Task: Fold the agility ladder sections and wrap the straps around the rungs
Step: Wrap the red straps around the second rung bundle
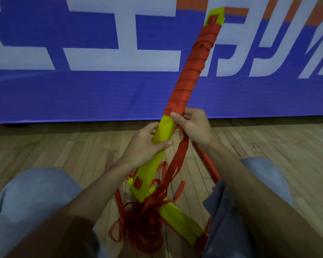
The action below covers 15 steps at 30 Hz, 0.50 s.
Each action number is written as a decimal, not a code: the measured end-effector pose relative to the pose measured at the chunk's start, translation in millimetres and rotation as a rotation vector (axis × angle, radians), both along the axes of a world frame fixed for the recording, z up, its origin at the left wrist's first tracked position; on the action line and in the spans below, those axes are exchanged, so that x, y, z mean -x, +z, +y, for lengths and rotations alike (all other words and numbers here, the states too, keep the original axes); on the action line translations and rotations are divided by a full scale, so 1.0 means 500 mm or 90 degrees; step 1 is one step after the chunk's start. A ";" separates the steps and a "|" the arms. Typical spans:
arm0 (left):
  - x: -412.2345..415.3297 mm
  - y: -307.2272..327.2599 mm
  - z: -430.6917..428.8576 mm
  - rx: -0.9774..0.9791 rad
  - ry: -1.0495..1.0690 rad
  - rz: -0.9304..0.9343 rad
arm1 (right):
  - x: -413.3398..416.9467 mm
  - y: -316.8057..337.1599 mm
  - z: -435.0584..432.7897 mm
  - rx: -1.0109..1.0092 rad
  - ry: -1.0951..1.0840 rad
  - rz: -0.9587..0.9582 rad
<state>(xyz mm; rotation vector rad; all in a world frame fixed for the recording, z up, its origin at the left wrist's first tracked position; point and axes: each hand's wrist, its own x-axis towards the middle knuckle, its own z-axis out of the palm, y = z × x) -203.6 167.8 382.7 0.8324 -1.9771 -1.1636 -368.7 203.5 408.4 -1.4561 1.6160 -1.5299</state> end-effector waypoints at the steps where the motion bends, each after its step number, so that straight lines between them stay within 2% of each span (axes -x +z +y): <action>1: -0.001 0.000 0.002 0.014 -0.008 -0.012 | 0.000 0.001 0.000 0.002 0.003 -0.017; 4: -0.003 0.007 0.006 0.010 -0.052 -0.002 | 0.008 0.008 0.001 0.008 0.017 -0.067; 8: -0.012 0.031 0.001 -0.171 -0.081 0.094 | 0.029 0.019 0.008 0.038 0.105 -0.157; 11: -0.028 0.046 0.005 -0.354 -0.226 0.162 | 0.045 0.025 0.017 0.061 0.209 -0.215; 15: -0.040 0.046 0.005 -0.426 -0.405 0.160 | 0.059 0.028 0.027 0.111 0.352 -0.337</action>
